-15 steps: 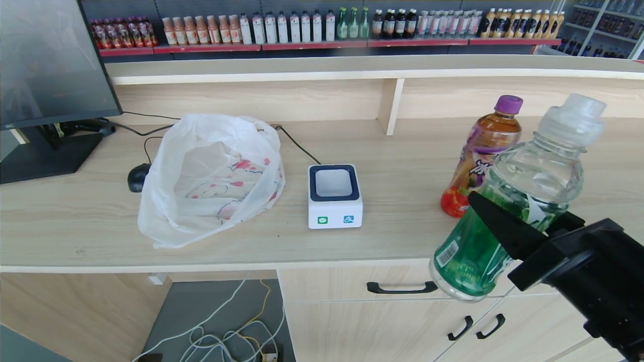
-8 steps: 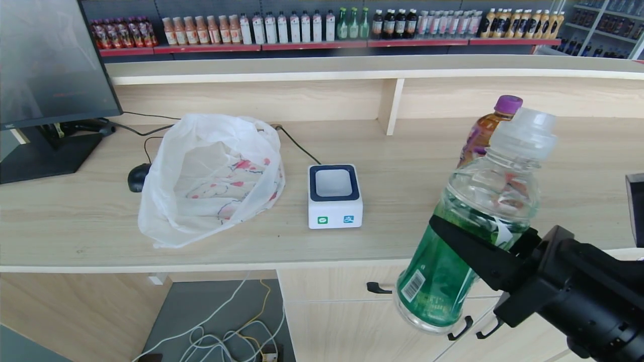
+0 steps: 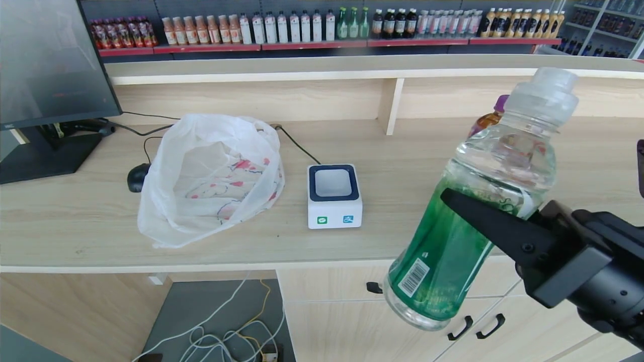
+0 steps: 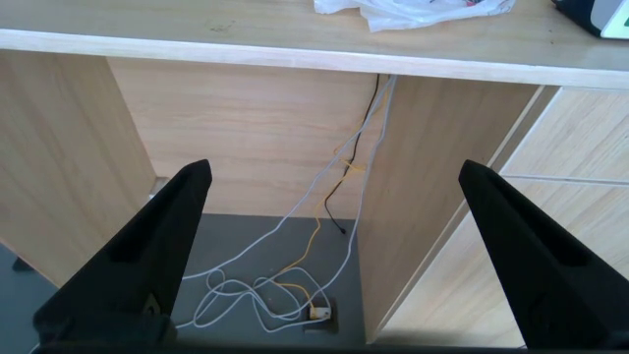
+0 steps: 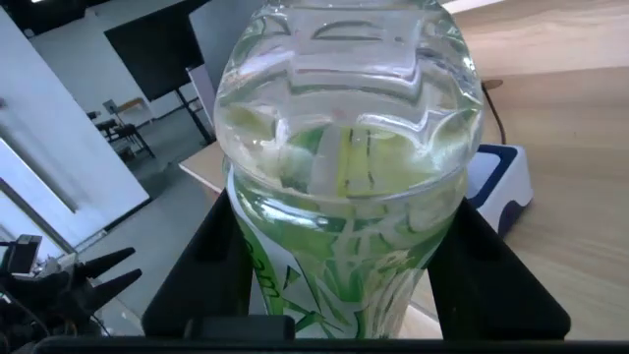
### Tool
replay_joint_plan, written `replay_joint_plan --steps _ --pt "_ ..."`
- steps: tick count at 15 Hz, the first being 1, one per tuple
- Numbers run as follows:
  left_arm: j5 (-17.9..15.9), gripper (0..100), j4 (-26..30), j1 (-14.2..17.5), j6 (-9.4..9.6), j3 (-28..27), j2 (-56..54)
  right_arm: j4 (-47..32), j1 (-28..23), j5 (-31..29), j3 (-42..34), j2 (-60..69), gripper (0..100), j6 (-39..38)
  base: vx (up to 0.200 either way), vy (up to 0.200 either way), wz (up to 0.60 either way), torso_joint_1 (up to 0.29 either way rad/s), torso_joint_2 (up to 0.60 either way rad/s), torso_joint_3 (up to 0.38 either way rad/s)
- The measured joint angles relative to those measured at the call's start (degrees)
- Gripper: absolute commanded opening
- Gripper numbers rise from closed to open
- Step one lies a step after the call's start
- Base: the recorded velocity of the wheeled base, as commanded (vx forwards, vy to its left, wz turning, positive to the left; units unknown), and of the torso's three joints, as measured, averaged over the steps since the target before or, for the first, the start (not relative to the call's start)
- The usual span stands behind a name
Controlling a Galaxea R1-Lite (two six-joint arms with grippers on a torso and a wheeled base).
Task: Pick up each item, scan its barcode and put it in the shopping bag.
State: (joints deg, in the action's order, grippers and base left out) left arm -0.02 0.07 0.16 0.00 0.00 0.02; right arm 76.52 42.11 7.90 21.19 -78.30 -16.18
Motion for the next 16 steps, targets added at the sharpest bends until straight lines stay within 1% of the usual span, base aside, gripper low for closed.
replay_joint_plan --steps 4,7,12,16 --pt "0.00 100 0.02 0.00 0.00 0.00 0.00 0.06 -1.65 1.01 0.23 2.43 0 -1.74 0.000 0.000 0.00 0.000 0.00 0.000" --pt "0.02 100 0.02 0.00 0.00 0.00 0.00 0.09 -1.90 1.05 0.26 4.16 0 -4.32 0.000 0.000 0.00 0.000 0.00 0.000" --pt "0.00 100 0.02 0.00 0.00 0.00 0.00 0.01 -2.00 1.07 1.83 3.61 0 -4.84 0.000 0.000 0.00 0.000 0.00 0.000" --pt "0.02 100 0.02 0.00 0.00 0.00 0.00 0.04 -1.89 1.21 2.66 3.22 0 -6.97 0.000 0.000 0.00 0.000 0.00 0.000"
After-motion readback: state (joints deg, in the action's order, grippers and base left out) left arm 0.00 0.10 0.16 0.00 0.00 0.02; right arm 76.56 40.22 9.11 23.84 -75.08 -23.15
